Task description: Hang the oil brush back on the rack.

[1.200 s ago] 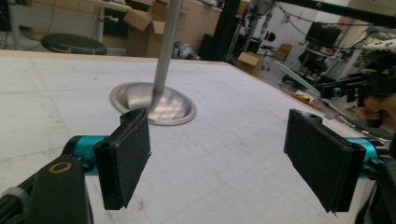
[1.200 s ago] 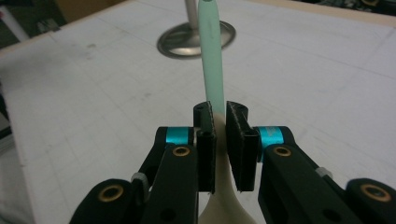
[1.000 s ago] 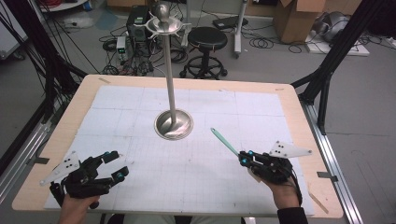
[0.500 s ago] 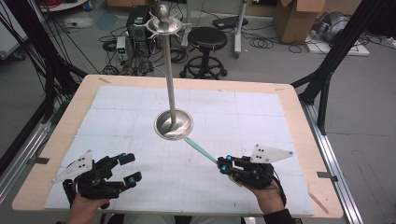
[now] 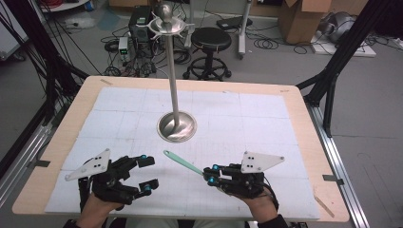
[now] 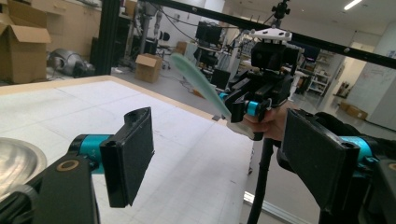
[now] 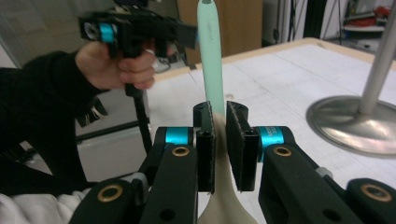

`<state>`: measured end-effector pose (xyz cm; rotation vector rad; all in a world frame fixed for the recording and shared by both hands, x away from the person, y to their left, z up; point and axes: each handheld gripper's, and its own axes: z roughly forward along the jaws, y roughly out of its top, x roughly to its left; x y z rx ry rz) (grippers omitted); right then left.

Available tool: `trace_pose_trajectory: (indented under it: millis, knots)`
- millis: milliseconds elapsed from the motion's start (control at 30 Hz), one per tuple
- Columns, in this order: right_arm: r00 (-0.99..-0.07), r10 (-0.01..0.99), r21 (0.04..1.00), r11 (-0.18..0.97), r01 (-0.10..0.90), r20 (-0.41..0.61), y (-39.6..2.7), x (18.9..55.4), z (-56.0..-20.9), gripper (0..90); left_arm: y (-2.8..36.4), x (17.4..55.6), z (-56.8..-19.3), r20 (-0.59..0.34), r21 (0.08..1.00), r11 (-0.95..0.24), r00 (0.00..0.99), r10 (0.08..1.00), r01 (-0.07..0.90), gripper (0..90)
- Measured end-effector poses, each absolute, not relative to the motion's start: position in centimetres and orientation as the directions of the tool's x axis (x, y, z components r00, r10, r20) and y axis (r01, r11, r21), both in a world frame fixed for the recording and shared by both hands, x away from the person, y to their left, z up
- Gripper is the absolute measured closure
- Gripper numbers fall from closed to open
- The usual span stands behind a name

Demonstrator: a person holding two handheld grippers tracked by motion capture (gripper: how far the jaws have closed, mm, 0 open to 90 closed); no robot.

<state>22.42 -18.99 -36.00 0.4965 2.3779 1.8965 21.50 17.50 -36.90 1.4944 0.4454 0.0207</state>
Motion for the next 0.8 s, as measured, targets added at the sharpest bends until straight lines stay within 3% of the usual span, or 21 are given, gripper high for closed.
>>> trace_pose_trajectory:
  millis: [333, 800]
  knots:
    - [-0.96, 0.243, 0.965, 0.183, 0.189, 0.142, -18.2, 21.9, -35.6, 82.2, 14.6, 22.4, -35.5, -0.254, 0.967, 0.067, 0.934, 0.252, 0.245, 35.5]
    - [-0.971, 0.173, 0.97, 0.154, 0.191, 0.163, -17.5, 21.6, -35.5, 82.1, 14.0, 22.3, -34.9, -0.237, 0.969, 0.111, 0.959, 0.156, 0.222, 59.1]
